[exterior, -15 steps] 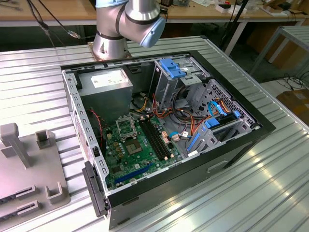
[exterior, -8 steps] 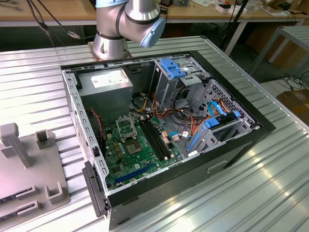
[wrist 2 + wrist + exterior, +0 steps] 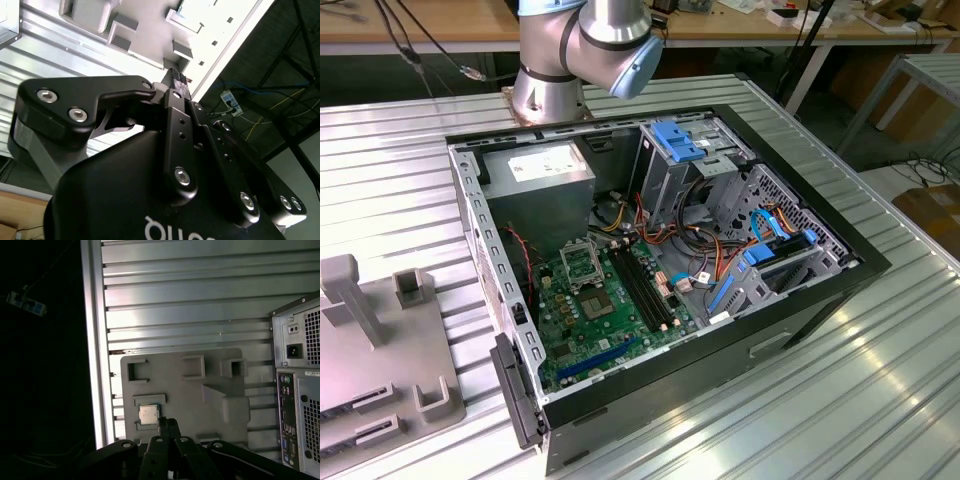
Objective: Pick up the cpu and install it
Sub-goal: 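Reach for the cpu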
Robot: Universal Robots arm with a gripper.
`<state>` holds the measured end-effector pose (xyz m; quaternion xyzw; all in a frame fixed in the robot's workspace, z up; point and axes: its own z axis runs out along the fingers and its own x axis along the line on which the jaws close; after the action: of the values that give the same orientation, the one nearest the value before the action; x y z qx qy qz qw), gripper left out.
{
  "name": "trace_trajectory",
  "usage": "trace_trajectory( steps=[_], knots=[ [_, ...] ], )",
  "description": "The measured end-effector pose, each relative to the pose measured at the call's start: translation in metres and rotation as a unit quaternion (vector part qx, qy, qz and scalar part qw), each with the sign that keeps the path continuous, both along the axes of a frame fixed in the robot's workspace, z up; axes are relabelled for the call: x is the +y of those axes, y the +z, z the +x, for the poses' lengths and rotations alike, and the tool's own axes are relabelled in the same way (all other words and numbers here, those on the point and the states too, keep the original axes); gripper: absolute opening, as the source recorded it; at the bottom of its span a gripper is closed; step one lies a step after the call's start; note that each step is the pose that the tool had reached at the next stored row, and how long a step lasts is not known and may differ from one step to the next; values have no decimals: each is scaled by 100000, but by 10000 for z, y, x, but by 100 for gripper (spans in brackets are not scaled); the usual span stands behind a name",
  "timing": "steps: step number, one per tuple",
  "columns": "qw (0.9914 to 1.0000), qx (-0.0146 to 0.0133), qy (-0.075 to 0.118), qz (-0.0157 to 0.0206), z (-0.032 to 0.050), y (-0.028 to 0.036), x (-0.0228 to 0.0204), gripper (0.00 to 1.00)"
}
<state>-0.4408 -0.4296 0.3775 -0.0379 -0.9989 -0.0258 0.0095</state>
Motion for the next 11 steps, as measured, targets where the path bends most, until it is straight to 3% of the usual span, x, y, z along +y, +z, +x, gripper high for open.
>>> trace_trajectory(
  steps=[2,4,8,11],
  knots=[
    [99999,318,-35,45,-26,-5,0,11],
    [99999,333,-33,93,-76,-22,-17,11],
    [99999,332,87,187,-111,-90,-90,11],
    [99999,329,111,191,-140,-149,-108,11]
  ],
)
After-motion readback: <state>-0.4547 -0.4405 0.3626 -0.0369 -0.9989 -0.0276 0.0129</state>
